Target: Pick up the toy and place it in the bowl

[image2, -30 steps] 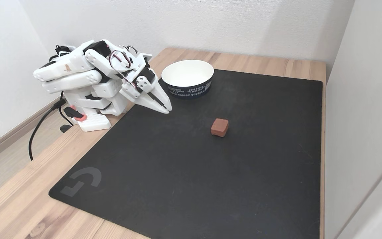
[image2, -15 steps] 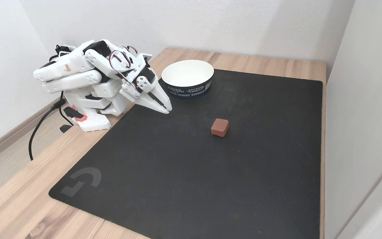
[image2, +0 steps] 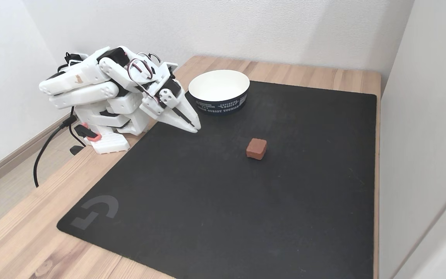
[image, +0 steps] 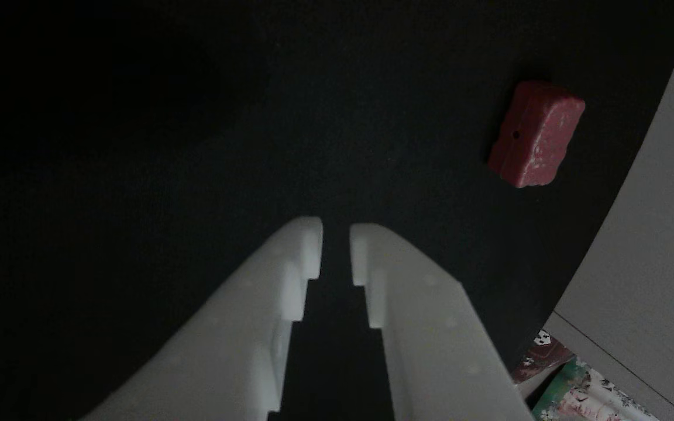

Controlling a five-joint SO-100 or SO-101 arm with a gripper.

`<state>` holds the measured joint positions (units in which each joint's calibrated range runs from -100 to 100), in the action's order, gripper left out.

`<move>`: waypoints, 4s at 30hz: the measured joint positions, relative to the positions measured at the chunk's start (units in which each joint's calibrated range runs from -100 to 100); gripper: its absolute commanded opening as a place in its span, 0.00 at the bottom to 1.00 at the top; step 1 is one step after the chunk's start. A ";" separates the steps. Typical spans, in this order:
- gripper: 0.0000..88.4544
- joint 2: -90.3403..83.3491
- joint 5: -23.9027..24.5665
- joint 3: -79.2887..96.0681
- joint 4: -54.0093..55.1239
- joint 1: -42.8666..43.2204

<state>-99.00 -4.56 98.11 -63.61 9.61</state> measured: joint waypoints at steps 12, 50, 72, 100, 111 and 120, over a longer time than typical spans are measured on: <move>0.03 0.00 0.00 0.00 0.00 0.00; 0.03 0.00 0.00 0.00 0.00 0.00; 0.03 13.49 0.00 -12.66 9.20 -0.33; 0.03 101.08 9.11 -83.99 3.29 -4.99; 0.03 112.16 9.21 -97.50 3.29 -5.24; 0.03 112.66 11.02 -100.43 1.35 -4.91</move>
<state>13.66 6.46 -2.31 -62.26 4.70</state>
